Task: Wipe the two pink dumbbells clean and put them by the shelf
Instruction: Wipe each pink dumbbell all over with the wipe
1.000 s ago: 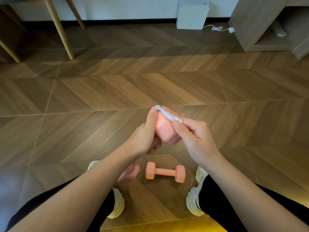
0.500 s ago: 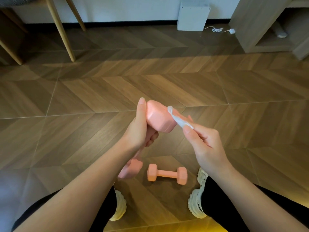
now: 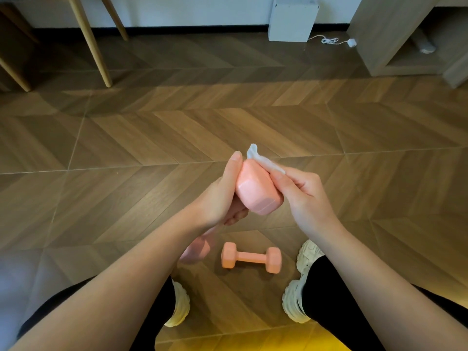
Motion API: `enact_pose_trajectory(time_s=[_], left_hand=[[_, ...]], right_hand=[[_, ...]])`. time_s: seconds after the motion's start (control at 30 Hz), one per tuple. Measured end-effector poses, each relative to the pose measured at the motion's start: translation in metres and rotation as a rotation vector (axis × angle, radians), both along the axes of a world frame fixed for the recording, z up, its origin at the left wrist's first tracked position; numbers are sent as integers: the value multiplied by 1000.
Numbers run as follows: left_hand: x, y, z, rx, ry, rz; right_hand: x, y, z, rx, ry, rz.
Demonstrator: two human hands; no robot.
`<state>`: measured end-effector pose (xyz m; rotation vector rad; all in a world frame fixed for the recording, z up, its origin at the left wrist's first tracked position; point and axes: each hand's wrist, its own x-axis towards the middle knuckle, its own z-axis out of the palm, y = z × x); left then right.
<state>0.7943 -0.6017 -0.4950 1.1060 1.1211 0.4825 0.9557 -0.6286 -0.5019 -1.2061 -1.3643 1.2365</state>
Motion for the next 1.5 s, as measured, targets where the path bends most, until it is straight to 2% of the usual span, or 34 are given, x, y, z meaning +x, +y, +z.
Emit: enact_pose_trajectory(time_s=[0.2, 0.43, 0.63, 0.77, 0.9, 1.0, 1.13, 1.3, 1.5], left_hand=[[1, 1, -5, -46, 60, 22], [-4, 7, -9, -134, 101, 157], [-10, 12, -7, -177, -25, 278], [-11, 11, -6, -133, -83, 262], [-3, 6, -9, -2, -14, 142], [-1, 4, -19, 59, 47, 33], [-2, 6, -21, 23, 79, 100], [-6, 9, -14, -24, 26, 234], [-4, 8, -15, 125, -10, 125]], right_hand=[[-5, -2, 3, 29, -70, 10], [-5, -5, 3, 129, -131, 53], [-4, -8, 0, 200, -206, 34], [0, -7, -1, 145, -195, -41], [-4, -4, 3, 74, -82, -66], [-7, -6, 3, 65, -71, -31], [-6, -14, 2, 158, -149, 30], [-4, -19, -1, 243, -239, 7], [-6, -9, 0, 55, -124, -92]])
